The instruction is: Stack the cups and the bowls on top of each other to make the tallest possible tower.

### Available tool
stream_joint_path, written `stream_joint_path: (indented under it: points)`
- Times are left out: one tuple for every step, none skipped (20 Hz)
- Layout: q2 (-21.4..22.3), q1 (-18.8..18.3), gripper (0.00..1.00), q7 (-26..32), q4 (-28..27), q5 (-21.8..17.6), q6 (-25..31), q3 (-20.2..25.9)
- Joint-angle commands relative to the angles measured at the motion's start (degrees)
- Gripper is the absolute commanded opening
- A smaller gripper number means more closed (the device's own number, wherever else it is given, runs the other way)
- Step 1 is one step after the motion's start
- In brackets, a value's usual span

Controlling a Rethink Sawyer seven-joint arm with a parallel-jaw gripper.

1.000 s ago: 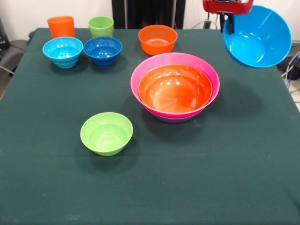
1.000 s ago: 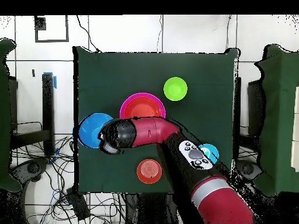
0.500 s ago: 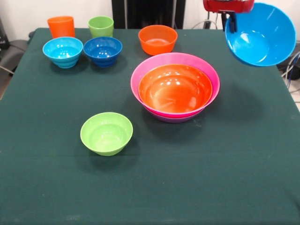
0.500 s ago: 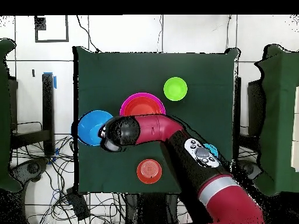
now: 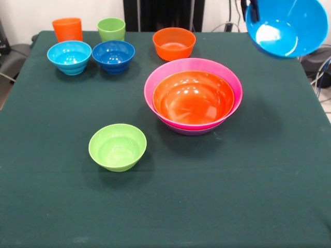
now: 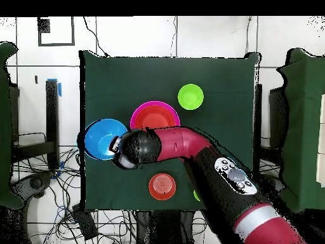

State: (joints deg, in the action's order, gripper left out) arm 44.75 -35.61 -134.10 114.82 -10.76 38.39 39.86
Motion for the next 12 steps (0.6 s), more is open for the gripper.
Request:
stream_joint_path:
  points:
    - [6.74,-2.47,0.00,4.96,11.44,1.44,0.08,7.08]
    - [7.69,-2.77,0.00,4.23,12.46,1.75,-0.48,7.65]
    - [7.90,-2.78,0.00,3.63,12.72,1.71,-0.87,7.78]
    - [8.13,-2.98,0.00,3.04,13.41,2.02,-1.29,8.08]
    - [8.30,-2.83,0.00,2.52,13.67,1.74,-1.81,7.93]
    - [8.31,-2.71,0.00,2.05,13.94,1.50,-2.30,7.79]
    - [8.02,-2.54,0.00,1.78,14.01,0.97,-2.90,7.55]
    - [6.64,-2.22,0.00,1.75,13.61,-0.24,-4.08,6.79]
    - [4.77,-1.80,0.00,1.82,13.33,-1.90,-5.82,5.76]
    - [1.75,-1.28,0.00,2.53,12.02,-4.51,-7.99,4.00]
    - [-2.05,-1.22,0.00,3.65,10.69,-6.38,-9.74,2.49]
    - [-5.68,-1.39,0.00,5.32,8.85,-8.53,-11.02,1.05]
